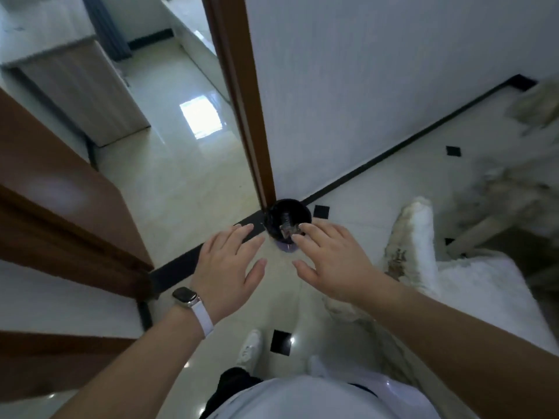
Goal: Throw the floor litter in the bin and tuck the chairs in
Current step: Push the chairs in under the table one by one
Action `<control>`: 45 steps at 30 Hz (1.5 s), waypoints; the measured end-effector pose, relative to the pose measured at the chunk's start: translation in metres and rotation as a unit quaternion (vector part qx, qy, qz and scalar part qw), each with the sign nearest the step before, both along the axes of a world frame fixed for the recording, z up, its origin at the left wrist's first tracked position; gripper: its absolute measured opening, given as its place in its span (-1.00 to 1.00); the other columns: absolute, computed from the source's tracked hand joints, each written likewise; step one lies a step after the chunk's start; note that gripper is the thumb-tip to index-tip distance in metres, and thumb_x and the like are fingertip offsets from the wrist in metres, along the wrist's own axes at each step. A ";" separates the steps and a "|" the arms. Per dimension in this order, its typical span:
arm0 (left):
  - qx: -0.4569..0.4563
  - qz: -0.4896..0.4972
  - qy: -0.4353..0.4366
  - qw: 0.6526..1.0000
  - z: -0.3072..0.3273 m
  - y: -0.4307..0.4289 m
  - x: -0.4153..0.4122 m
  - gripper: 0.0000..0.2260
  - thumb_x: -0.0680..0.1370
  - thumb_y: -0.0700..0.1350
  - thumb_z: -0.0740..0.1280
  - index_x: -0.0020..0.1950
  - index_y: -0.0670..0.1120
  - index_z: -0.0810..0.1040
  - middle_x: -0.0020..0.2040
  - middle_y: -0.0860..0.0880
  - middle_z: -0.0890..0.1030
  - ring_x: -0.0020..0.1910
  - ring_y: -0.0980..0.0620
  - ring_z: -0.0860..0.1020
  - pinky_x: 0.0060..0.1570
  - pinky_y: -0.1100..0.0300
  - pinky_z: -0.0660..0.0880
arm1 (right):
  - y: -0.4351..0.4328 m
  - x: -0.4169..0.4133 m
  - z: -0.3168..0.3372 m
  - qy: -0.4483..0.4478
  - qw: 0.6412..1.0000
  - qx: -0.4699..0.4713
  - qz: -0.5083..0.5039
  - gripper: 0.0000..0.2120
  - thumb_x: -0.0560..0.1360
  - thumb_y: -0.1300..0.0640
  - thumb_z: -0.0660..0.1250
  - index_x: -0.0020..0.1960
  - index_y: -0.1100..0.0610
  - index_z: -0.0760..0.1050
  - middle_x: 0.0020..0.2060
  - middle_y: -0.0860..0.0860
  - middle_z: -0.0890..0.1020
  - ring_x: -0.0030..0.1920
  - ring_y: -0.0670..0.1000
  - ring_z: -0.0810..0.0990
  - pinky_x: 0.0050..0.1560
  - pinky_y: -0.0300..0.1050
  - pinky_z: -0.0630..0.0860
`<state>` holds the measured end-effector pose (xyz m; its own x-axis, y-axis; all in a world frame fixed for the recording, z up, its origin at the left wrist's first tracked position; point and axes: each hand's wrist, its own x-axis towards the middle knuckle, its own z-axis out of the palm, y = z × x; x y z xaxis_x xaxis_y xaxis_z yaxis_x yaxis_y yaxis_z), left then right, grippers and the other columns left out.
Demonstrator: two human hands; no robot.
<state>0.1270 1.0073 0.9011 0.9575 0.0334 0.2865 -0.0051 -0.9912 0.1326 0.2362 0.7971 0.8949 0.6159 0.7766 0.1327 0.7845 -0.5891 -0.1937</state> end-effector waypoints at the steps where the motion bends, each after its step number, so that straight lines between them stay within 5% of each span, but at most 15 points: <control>1: -0.004 -0.028 -0.003 1.000 -0.003 0.005 0.015 -0.64 0.54 0.06 0.24 0.25 -0.06 0.60 0.28 -0.10 0.57 0.24 -0.14 0.49 0.19 -0.05 0.38 | -0.001 0.001 0.000 -0.003 1.000 -0.006 -0.027 -0.56 0.52 -0.13 0.16 0.25 0.08 0.54 0.22 0.05 0.58 0.25 0.12 0.51 0.26 0.08 0.44; 10: -0.013 -0.324 0.016 0.946 -0.017 0.026 0.115 -0.65 0.58 0.06 0.21 0.29 -0.03 0.55 0.31 -0.08 0.54 0.32 -0.10 0.46 0.28 -0.11 0.40 | -0.009 -0.028 0.004 -0.025 0.957 -0.076 -0.279 -0.57 0.52 -0.14 0.20 0.25 0.09 0.55 0.24 0.09 0.59 0.23 0.14 0.53 0.21 0.06 0.42; 21: -0.017 -0.558 -0.019 0.829 -0.029 -0.068 0.140 -0.69 0.49 -0.01 0.35 0.18 -0.09 0.59 0.22 -0.12 0.58 0.21 -0.15 0.51 0.18 -0.06 0.41 | -0.055 -0.133 0.012 -0.039 0.840 -0.082 -0.535 -0.54 0.54 -0.14 0.15 0.26 0.13 0.52 0.23 0.10 0.56 0.21 0.18 0.51 0.16 0.10 0.45; 29: 0.014 -0.596 0.015 0.803 -0.018 -0.145 0.138 -0.64 0.53 0.08 0.22 0.21 -0.06 0.60 0.22 -0.10 0.59 0.14 -0.12 0.55 0.15 -0.03 0.42 | -0.106 -0.182 -0.020 -0.068 0.772 -0.010 -0.631 -0.59 0.51 -0.08 0.29 0.25 0.14 0.52 0.22 0.11 0.57 0.21 0.18 0.52 0.19 0.10 0.44; 39: 0.023 -0.569 0.078 0.819 -0.035 -0.178 0.161 -0.67 0.54 0.09 0.22 0.22 -0.02 0.54 0.32 -0.14 0.53 0.24 -0.14 0.51 0.15 -0.06 0.45 | -0.126 -0.166 -0.048 -0.049 0.773 0.029 -0.632 -0.56 0.53 -0.11 0.17 0.25 0.14 0.51 0.20 0.07 0.57 0.20 0.13 0.51 0.16 0.06 0.43; 45: 0.025 -0.579 0.087 0.810 -0.051 -0.186 0.188 -0.52 0.60 0.18 0.13 0.34 -0.10 0.52 0.32 -0.17 0.52 0.27 -0.17 0.47 0.19 -0.10 0.45 | -0.125 -0.151 -0.060 -0.037 0.751 0.028 -0.659 -0.54 0.51 -0.13 0.21 0.26 0.15 0.49 0.18 0.09 0.57 0.16 0.13 0.53 0.15 0.05 0.45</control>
